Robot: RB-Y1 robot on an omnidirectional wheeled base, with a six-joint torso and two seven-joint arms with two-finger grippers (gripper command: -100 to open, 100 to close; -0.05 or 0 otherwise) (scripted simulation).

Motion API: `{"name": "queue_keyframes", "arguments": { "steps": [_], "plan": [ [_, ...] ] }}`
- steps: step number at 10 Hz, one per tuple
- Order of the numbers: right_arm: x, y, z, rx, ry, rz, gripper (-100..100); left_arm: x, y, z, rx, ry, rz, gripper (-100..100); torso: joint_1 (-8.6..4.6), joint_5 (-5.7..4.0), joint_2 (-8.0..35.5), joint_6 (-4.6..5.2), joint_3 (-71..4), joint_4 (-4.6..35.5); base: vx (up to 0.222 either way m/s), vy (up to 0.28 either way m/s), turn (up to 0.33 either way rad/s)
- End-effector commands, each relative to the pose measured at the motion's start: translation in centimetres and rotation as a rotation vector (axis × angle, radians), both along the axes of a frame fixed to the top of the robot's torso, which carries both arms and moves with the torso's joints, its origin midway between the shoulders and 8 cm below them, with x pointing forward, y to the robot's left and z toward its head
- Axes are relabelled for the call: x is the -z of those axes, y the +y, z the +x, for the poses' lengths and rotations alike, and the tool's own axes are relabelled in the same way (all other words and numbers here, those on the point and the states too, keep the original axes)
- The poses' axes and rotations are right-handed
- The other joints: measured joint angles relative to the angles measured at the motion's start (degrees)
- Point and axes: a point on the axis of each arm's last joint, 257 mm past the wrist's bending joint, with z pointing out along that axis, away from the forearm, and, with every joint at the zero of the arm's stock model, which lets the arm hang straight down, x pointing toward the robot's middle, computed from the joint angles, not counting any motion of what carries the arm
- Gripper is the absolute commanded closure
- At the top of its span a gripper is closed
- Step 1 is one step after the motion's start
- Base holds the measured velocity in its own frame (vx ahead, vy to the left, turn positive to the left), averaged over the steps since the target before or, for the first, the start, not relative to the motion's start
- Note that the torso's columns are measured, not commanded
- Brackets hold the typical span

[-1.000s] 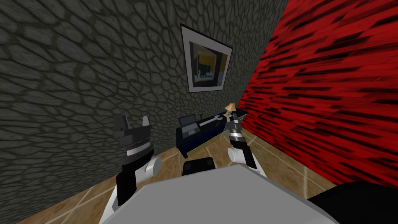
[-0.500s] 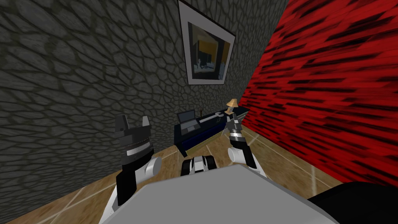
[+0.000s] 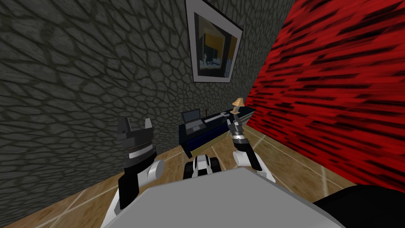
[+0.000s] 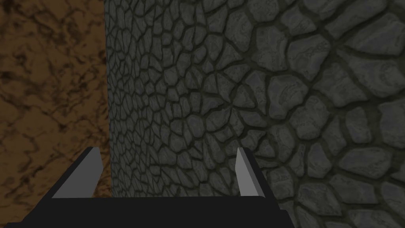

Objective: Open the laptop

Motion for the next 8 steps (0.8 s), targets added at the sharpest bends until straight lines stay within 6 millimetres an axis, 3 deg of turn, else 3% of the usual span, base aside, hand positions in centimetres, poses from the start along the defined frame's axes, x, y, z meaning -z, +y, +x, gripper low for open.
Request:
{"name": "queue_keyframes", "arguments": {
  "steps": [1, 8],
  "plan": [
    [1.3, 2.8, 0.5, -0.057, 0.048, -0.114, -100, 0.0, 0.0, 0.0, 0.000, 0.000, 0.000, 0, -0.03, -0.02, -0.01, 0.01, -0.02, 0.01, -0.025, 0.212, -0.005],
    [4.9, 7.8, 1.0, -0.139, 0.143, -0.357, -100, 0.0, 0.0, 0.0, 0.000, 0.000, 0.000, 0, -0.35, -0.10, -0.11, 0.01, -0.08, -0.01, -0.037, 0.156, 0.001]
  ]
}}
